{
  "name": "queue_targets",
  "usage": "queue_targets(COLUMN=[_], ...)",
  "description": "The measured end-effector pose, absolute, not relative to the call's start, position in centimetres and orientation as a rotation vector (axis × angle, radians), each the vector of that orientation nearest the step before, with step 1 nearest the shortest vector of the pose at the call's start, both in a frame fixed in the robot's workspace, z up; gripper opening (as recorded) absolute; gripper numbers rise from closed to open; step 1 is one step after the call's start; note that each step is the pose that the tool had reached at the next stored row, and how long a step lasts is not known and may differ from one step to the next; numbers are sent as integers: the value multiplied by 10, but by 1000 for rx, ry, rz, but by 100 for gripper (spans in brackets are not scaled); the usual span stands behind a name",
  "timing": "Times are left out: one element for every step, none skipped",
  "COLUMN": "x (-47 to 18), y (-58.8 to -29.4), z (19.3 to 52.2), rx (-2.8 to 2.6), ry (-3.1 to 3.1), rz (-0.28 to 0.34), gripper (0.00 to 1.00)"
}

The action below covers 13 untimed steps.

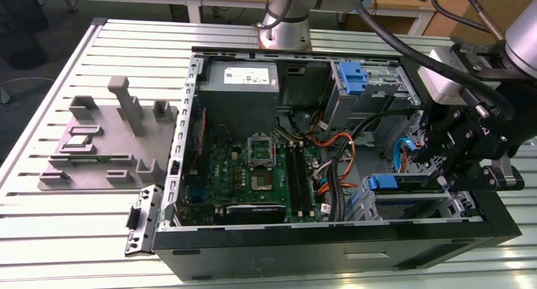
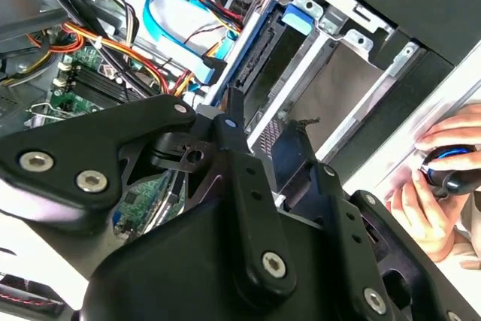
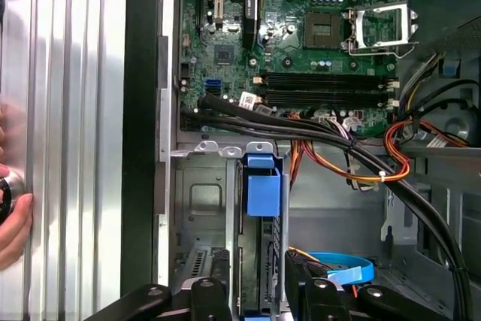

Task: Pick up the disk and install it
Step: 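Insert the disk into the insertion slot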

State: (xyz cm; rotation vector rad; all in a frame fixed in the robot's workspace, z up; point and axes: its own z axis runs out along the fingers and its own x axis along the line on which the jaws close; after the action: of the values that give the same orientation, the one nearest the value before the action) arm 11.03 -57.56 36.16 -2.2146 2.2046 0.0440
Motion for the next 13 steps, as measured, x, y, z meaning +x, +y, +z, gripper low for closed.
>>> queue_targets(x=[110, 110, 110, 110, 110, 110, 110, 110, 110, 110, 110, 110, 110], y=[-575, -575, -574, -573, -573, -573, -573, -573, -573, -572, -572, -572, -572], z=[361, 360, 359, 358, 357, 357, 357, 357, 357, 357, 357, 357, 357], rx=[-2214, -2214, -2214, -2214, -2214, -2214, -2214, -2214, -2214, -2214, -2214, -2214, -2214], ry=[2204, 2204, 2204, 2204, 2204, 2204, 2204, 2204, 2204, 2204, 2204, 2204, 2204], rz=[43, 43, 43, 43, 43, 43, 43, 43, 43, 43, 43, 43, 43], gripper=[42, 42, 42, 42, 42, 42, 42, 42, 42, 42, 42, 42, 42])
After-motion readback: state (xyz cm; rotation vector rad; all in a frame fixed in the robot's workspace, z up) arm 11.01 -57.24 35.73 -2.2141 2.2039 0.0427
